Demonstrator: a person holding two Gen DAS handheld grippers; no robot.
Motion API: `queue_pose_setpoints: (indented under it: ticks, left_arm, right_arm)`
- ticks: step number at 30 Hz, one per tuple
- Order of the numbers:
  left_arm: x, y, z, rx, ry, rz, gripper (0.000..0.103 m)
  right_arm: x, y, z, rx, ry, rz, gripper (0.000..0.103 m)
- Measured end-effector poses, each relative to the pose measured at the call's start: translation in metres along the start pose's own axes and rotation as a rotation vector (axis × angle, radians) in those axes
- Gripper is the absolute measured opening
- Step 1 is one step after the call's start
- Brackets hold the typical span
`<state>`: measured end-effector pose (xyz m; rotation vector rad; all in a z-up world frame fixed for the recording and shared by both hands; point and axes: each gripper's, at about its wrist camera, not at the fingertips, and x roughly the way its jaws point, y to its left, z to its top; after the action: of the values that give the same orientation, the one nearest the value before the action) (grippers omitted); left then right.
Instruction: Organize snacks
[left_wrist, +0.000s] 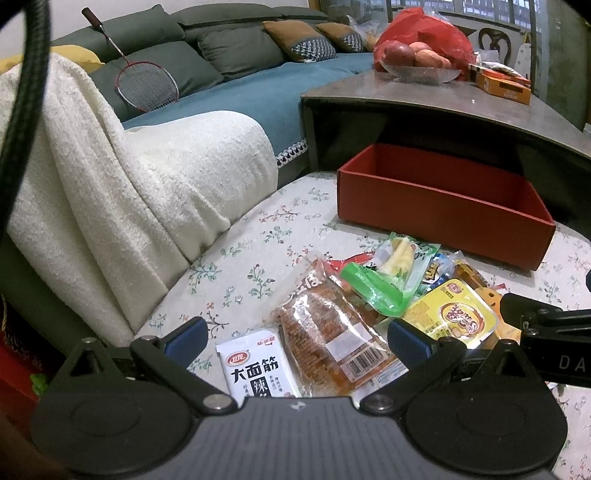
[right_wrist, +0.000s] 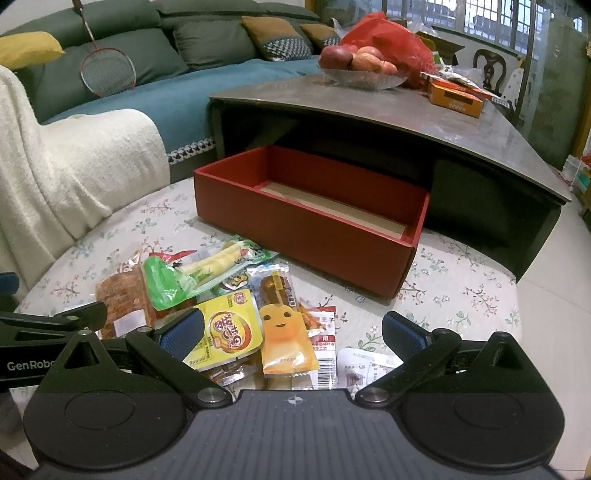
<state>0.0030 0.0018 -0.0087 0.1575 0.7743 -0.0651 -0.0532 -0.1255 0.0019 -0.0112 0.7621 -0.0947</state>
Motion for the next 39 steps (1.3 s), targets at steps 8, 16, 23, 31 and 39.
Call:
queue_pose_setpoints:
  ticks: [8,16,23,31,39]
  left_arm:
    - [0.001,0.000,-0.001,0.000,0.011,0.001,0.099]
    - [0.004,0.005,-0.004,0.004,0.037,-0.026,0.099]
    - [0.013,0.020,-0.007,-0.038,0.091,-0.034,0.099]
    - [0.031,0.044,-0.021,-0.100,0.170,0.020,0.099]
    - [0.054,0.044,-0.033,-0.136,0.270,0.017,0.097]
  right_arm:
    - [0.003,0.000,0.000,0.005,0.018,0.013,0.103]
    - [0.007,0.001,-0.001,0.008,0.039,0.028,0.103]
    - [0.013,0.002,-0.002,0.021,0.069,0.054,0.103]
    - [0.016,0.010,-0.002,0.004,0.090,0.087,0.103]
    - [0.019,0.021,-0.004,-0.031,0.109,0.111,0.103]
